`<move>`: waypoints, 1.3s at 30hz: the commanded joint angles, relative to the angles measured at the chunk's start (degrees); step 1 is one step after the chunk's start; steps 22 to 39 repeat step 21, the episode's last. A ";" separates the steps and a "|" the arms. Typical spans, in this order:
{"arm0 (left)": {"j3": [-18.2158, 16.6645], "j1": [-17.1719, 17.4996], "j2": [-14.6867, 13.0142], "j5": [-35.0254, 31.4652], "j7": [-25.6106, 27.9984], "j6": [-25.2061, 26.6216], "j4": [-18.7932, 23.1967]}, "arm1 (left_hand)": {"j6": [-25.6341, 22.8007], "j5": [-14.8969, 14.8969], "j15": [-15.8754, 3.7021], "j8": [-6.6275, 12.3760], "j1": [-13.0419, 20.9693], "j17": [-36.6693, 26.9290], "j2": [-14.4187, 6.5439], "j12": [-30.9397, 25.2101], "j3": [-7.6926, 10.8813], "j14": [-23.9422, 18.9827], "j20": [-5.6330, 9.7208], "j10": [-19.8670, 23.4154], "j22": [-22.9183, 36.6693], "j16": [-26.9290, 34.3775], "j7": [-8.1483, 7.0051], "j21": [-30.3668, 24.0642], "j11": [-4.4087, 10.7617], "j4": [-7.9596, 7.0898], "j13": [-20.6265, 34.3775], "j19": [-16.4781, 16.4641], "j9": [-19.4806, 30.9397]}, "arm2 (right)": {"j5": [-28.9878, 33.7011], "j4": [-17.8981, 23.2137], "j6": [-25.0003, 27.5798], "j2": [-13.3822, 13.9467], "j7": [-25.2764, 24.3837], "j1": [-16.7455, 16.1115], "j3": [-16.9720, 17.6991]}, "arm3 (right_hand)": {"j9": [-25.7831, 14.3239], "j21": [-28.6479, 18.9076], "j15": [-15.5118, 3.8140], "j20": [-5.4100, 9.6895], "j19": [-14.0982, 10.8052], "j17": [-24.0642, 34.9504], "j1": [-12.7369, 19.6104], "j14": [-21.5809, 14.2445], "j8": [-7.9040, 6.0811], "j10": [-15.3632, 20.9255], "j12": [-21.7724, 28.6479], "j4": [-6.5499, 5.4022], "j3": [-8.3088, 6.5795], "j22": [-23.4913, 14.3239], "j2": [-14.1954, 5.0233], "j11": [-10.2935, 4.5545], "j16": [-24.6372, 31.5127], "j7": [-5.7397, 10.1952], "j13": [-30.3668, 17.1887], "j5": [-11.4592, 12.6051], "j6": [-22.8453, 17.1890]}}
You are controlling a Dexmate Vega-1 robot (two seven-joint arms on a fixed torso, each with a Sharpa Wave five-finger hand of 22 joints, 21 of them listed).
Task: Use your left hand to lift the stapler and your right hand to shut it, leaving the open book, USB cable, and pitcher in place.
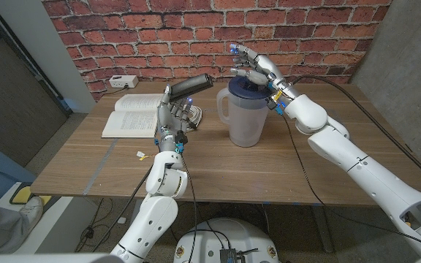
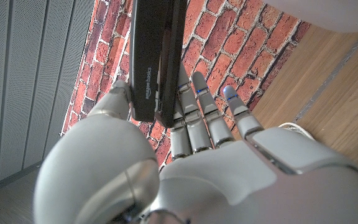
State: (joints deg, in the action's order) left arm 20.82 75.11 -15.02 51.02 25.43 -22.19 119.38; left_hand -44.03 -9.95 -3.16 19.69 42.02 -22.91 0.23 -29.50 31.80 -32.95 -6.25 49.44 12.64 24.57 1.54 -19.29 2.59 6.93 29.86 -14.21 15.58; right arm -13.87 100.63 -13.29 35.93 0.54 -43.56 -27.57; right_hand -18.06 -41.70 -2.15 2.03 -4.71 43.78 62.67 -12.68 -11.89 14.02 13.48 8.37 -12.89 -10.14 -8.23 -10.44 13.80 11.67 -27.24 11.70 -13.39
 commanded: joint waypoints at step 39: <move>0.21 0.20 0.02 0.12 -0.31 -0.73 -0.35 | -4.51 -0.12 -9.56 -0.38 11.37 -0.37 -10.90 -0.49 -0.21 -0.44 -0.03 9.66 0.21 -0.21 -3.69 -0.44 9.45 -0.02 0.09 0.37 0.04 | -0.24 -0.52 -0.54 -0.12 0.23 0.43 -0.05 | 0.21 0.64 -10.86 0.46 -0.47 -0.23 -0.11 0.00 -0.32 0.69 -0.36 -0.32 0.16 -0.06 -0.36 0.03 0.49 0.12 -0.23 -0.22 -0.50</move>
